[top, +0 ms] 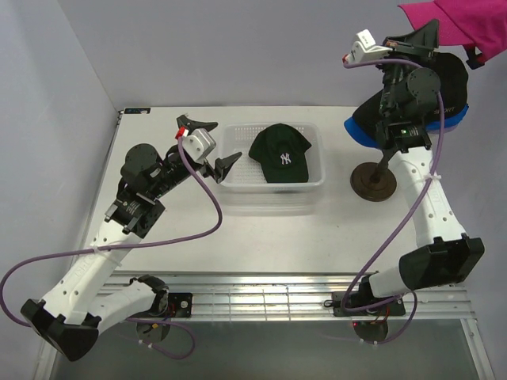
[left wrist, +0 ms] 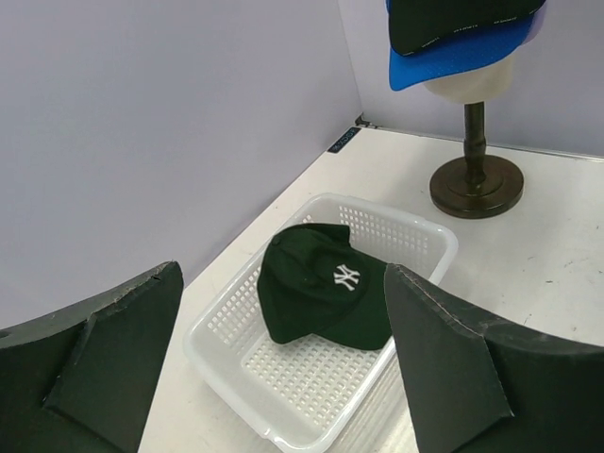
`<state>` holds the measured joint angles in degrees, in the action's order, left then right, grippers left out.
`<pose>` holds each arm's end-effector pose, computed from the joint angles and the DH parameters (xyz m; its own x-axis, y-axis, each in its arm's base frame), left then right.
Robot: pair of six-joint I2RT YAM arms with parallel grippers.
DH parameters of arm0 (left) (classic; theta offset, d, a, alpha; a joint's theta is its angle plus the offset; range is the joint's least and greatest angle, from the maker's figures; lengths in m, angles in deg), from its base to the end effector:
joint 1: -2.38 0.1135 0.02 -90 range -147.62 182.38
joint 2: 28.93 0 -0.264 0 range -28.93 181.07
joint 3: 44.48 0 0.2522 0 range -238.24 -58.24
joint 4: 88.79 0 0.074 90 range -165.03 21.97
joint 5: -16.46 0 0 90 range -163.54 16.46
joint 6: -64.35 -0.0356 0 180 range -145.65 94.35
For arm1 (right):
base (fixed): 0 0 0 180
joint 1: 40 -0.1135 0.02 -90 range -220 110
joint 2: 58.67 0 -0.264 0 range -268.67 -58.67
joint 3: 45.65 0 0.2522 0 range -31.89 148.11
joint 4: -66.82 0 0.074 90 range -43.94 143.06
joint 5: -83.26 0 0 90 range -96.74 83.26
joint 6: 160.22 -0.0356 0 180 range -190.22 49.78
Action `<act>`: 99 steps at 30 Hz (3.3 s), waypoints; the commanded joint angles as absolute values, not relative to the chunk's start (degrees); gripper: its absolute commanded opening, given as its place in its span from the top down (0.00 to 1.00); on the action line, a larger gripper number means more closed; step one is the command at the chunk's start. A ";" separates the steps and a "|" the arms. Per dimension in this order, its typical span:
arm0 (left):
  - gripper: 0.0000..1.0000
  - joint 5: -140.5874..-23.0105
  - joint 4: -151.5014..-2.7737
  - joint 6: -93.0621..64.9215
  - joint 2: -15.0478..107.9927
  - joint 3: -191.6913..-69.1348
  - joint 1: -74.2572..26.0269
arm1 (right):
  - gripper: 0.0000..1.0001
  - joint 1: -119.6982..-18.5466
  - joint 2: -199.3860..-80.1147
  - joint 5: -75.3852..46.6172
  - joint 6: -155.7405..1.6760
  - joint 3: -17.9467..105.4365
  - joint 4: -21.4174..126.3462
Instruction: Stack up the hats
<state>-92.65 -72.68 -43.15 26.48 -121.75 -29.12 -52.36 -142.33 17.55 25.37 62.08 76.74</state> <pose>0.1741 -0.1203 0.4355 0.3134 0.1412 -0.9391 0.7100 0.6218 0.3305 0.3053 0.0519 0.5383 -0.1906 -0.9704 -0.1481 0.5300 0.0253 -0.8476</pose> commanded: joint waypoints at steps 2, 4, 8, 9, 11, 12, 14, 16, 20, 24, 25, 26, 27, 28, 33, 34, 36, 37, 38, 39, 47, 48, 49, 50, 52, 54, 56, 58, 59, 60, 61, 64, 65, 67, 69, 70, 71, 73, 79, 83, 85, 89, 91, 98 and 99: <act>0.02 -94.19 -72.75 -41.82 26.44 -123.81 -29.17 | 0.92 -50.28 -134.62 17.08 31.12 56.37 80.83; 0.02 -94.28 -72.84 -42.00 26.44 -123.64 -29.17 | 0.92 -50.37 -132.42 16.90 29.81 52.68 80.93; 0.02 -93.84 -73.19 -42.26 26.44 -123.20 -29.26 | 0.92 -51.51 -128.64 17.69 29.19 47.85 78.64; 0.02 -93.84 -73.71 -42.35 26.52 -123.11 -29.17 | 0.92 -51.68 -127.85 18.04 28.93 47.04 78.11; 0.02 -93.93 -74.06 -42.44 26.79 -123.11 -29.17 | 0.92 -52.56 -125.21 17.78 27.70 45.64 76.10; 0.02 -93.93 -74.42 -42.44 26.96 -123.19 -29.26 | 0.92 -53.00 -124.59 17.69 26.39 44.59 75.13; 0.02 -94.19 -74.59 -42.44 27.23 -123.28 -29.17 | 0.92 -54.49 -123.19 18.04 25.85 43.70 71.63; 0.02 -94.37 -74.59 -42.44 27.23 -123.37 -29.26 | 0.92 -55.55 -122.31 19.09 25.85 41.51 69.94; 0.02 -94.46 -74.33 -42.26 27.23 -123.81 -29.26 | 0.92 -57.22 -121.16 21.03 26.28 37.81 70.20; 0.02 -94.54 -74.15 -42.26 27.32 -123.72 -29.17 | 0.92 -60.20 -119.23 21.47 25.94 36.14 65.13; 0.02 -94.54 -74.15 -42.17 27.32 -123.55 -29.26 | 0.92 -61.52 -118.53 21.38 25.93 35.09 64.49; 0.02 -94.63 -74.15 -42.09 27.40 -123.46 -29.17 | 0.92 -62.14 -118.35 21.90 26.11 34.56 64.40; 0.02 -94.63 -74.33 -42.09 27.49 -123.37 -29.26 | 0.92 -62.67 -118.52 22.69 26.28 34.03 64.31; 0.02 -94.72 -74.42 -41.91 27.49 -123.28 -29.17 | 0.92 -63.63 -118.70 24.70 26.29 33.68 64.22; 0.02 -94.81 -74.07 -42.17 27.32 -123.20 -29.17 | 0.92 -64.60 -117.82 26.92 22.69 32.18 61.68; 0.02 -94.63 -74.07 -42.17 27.23 -123.20 -29.17 | 0.92 -64.69 -117.38 27.88 22.25 32.10 60.89; 0.02 -94.54 -74.15 -42.26 27.23 -123.02 -29.17 | 0.92 -64.95 -117.03 28.85 21.81 31.48 58.95; 0.02 -94.54 -74.33 -42.26 27.32 -122.93 -29.17 | 0.92 -65.48 -116.51 29.64 21.72 30.96 58.77; 0.02 -94.54 -74.50 -42.26 27.23 -122.76 -29.17 | 0.92 -65.83 -116.24 30.25 21.63 30.52 58.16; 0.02 -94.54 -74.51 -42.17 27.32 -122.58 -29.17 | 0.92 -66.18 -116.06 30.78 21.28 29.73 57.81; 0.02 -94.63 -74.42 -42.17 27.14 -122.49 -29.17 | 0.92 -67.33 -116.94 36.85 16.80 28.67 57.72; 0.02 -94.63 -74.51 -42.26 26.97 -122.40 -29.17 | 0.92 -67.33 -117.20 37.02 16.36 28.75 57.72; 0.02 -94.63 -74.59 -42.26 26.88 -122.14 -29.17 | 0.92 -67.33 -117.55 37.37 16.09 28.84 57.63; 0.02 -94.54 -74.51 -42.17 26.79 -121.97 -29.17 | 0.92 -67.33 -117.82 37.47 15.83 28.93 57.11; 0.02 -94.63 -74.59 -42.17 26.44 -121.53 -29.26 | 0.92 -67.33 -118.26 37.73 14.34 28.93 56.14; 0.02 -94.54 -74.51 -42.17 26.35 -121.17 -29.26 | 0.92 -67.33 -118.61 37.99 11.71 29.19 55.26; 0.02 -94.46 -74.51 -42.17 26.35 -121.26 -29.26 | 0.92 -67.33 -118.70 37.64 10.03 29.20 53.16; 0.02 -94.54 -74.51 -42.26 26.26 -121.44 -29.17 | 0.92 -67.33 -118.70 37.47 8.01 29.02 50.70; 0.02 -94.54 -74.51 -42.26 26.35 -121.61 -29.17 | 0.92 -67.33 -118.70 37.47 7.48 28.93 49.73; 0.02 -94.63 -74.59 -42.26 26.44 -121.61 -29.17 | 0.92 -67.33 -118.35 37.38 7.22 28.41 49.63; 0.02 -94.54 -74.51 -42.26 26.44 -121.53 -29.17 | 0.92 -67.33 -118.09 37.29 7.21 27.97 49.81; 0.02 -94.72 -74.51 -42.17 26.35 -121.44 -29.17 | 0.92 -67.33 -117.47 37.38 7.22 27.61 51.91; 0.02 -94.63 -74.59 -42.26 26.26 -121.44 -29.17 | 0.92 -67.33 -117.38 37.47 6.95 27.96 51.92; 0.02 -94.46 -74.51 -42.44 26.26 -121.53 -29.17 | 0.75 -67.33 -117.21 37.55 6.43 28.66 51.57; 0.02 -94.46 -74.59 -42.52 26.17 -121.61 -29.17 | 0.52 -67.33 -117.03 37.55 5.72 28.76 51.21; 0.02 -94.54 -74.59 -42.61 26.09 -121.61 -29.17 | 0.35 -67.42 -116.94 37.64 5.55 28.67 51.04; 0.02 -94.54 -74.51 -42.61 26.09 -121.53 -29.17 | 0.28 -67.42 -116.85 37.73 5.28 28.75 50.69; 0.02 -94.63 -74.59 -42.70 26.00 -121.53 -29.17 | 0.18 -67.68 -116.85 37.73 5.02 29.19 50.16; 0.02 -94.80 -74.51 -43.23 26.26 -121.53 -29.26 | 0.08 -70.31 -116.24 33.35 -3.23 34.20 42.61; 0.02 -94.90 -76.27 -43.32 26.79 -122.31 -29.17 | 0.06 -70.49 -115.97 31.93 -5.97 36.40 40.93; 0.02 -94.98 -75.91 -43.40 26.96 -122.58 -29.17 | 0.06 -70.49 -116.32 31.06 -7.45 38.24 40.41; 0.02 -95.07 -75.56 -43.32 26.61 -122.58 -29.17 | 0.02 -70.76 -116.85 26.58 -11.76 42.11 34.88; 0.02 -95.07 -75.47 -43.32 26.53 -122.58 -29.26 | 0.05 -71.20 -116.59 22.64 -13.08 43.42 32.07; 0.02 -95.33 -75.30 -43.23 26.79 -122.58 -29.17 | 0.02 -71.37 -117.46 7.77 -27.23 56.25 25.38; 0.02 -95.51 -75.30 -43.23 26.79 -122.49 -29.17 | 0.02 -71.37 -118.69 7.32 -28.54 57.74 24.77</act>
